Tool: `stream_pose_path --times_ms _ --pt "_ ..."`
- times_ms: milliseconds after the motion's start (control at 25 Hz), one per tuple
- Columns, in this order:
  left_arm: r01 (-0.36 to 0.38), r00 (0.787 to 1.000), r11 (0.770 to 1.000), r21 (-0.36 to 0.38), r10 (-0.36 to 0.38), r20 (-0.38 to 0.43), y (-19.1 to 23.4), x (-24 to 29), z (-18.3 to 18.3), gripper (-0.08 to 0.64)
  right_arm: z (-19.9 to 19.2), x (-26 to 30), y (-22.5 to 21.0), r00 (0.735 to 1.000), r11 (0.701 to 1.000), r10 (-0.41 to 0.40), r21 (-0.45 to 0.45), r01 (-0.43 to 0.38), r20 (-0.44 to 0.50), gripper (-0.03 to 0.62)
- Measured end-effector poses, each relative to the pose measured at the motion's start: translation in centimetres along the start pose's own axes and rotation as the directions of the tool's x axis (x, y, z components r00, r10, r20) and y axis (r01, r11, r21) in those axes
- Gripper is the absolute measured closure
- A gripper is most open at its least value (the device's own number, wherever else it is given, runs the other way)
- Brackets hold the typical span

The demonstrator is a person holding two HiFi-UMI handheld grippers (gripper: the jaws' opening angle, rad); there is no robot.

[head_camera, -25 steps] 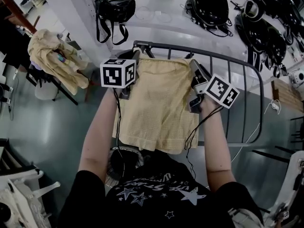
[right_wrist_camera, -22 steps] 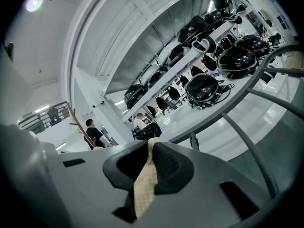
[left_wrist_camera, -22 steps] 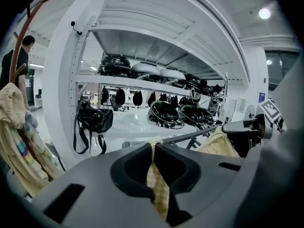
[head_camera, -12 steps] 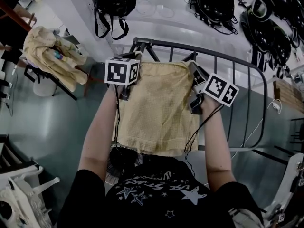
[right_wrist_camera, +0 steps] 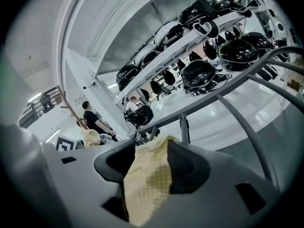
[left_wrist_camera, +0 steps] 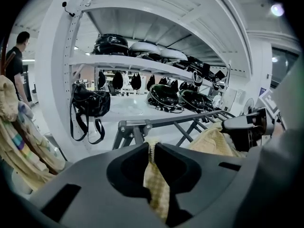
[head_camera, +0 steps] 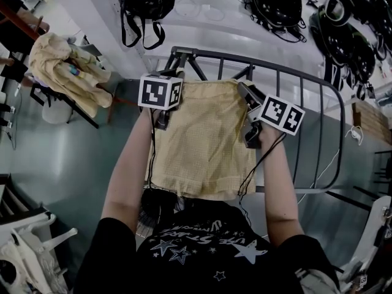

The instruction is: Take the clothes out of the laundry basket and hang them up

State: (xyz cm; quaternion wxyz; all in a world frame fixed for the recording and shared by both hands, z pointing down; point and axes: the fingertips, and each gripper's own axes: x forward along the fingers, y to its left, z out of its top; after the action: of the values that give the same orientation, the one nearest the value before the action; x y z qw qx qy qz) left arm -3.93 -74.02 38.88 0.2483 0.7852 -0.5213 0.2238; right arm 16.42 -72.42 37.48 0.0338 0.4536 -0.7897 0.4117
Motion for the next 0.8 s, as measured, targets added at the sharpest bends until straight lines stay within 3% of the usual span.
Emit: stream_pose_path --times_ms 80,200,440,680,800 --pt "0.011 1.000 1.000 0.000 -0.011 0.004 -0.1 0.0 -0.1 0.482 -0.4 0.1 0.3 1.000 1.000 0.019 -0.005 -0.020 -0.023 0.339" --pt "0.026 1.000 1.000 -0.009 -0.026 0.001 -0.4 -0.2 -0.5 0.395 -0.9 -0.1 0.6 0.999 0.999 0.029 -0.017 -0.030 -0.038 0.327" --pt "0.005 0.999 0.999 -0.047 -0.004 0.033 -0.1 -1.2 -0.4 0.340 -1.0 -1.3 0.9 1.000 0.999 0.025 -0.033 -0.026 -0.013 0.327" --pt "-0.035 0.999 0.999 0.017 0.035 -0.035 0.1 -1.8 -1.3 0.298 -1.5 -2.4 1.8 0.999 0.998 0.035 -0.047 -0.035 -0.007 0.327" --pt "-0.011 0.999 1.000 -0.009 0.011 -0.034 -0.4 -2.3 -1.5 0.280 -1.9 -2.6 2.3 0.999 0.998 0.042 -0.051 -0.043 -0.013 0.330"
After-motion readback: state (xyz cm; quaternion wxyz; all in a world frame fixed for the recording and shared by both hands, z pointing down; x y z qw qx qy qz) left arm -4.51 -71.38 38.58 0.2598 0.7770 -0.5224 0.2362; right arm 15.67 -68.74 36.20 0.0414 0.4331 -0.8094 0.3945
